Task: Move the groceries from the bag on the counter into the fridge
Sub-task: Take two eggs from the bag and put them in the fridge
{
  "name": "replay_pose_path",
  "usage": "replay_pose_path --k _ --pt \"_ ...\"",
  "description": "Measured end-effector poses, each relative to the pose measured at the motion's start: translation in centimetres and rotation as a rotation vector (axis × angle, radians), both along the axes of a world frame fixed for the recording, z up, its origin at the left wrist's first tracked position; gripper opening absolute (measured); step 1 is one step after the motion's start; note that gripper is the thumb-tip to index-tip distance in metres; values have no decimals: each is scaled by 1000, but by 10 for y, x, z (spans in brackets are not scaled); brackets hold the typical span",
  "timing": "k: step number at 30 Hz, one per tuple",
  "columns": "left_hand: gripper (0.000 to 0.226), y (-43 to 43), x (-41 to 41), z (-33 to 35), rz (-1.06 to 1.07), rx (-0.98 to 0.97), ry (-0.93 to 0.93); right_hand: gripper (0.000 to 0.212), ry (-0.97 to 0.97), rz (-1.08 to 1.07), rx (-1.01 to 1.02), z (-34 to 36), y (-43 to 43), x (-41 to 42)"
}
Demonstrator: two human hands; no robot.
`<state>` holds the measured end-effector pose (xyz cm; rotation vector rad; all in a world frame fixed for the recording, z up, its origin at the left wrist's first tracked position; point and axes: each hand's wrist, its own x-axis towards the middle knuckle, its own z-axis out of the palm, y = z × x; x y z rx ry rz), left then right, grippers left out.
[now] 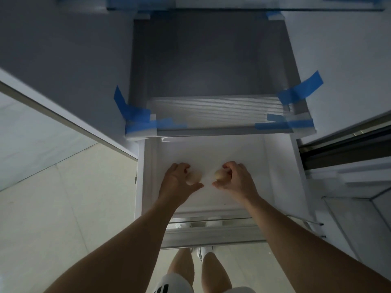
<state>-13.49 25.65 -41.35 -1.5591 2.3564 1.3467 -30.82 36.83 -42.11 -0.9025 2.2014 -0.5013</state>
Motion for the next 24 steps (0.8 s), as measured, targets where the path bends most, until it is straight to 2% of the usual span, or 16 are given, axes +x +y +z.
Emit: replay_pose_path --k 6,10,18,24 --pt "93 -1 4 32 -123 -88 -127 65 65 96 -51 29 9 -5" --pt "88 2 8 63 -189 -159 -114 63 208 198 -105 60 18 -5" --pt "69 30 48 104 -446 -513 27 58 410 328 -206 110 62 11" --pt "75 50 70 101 -503 -550 -9 59 430 386 -171 112 100 24"
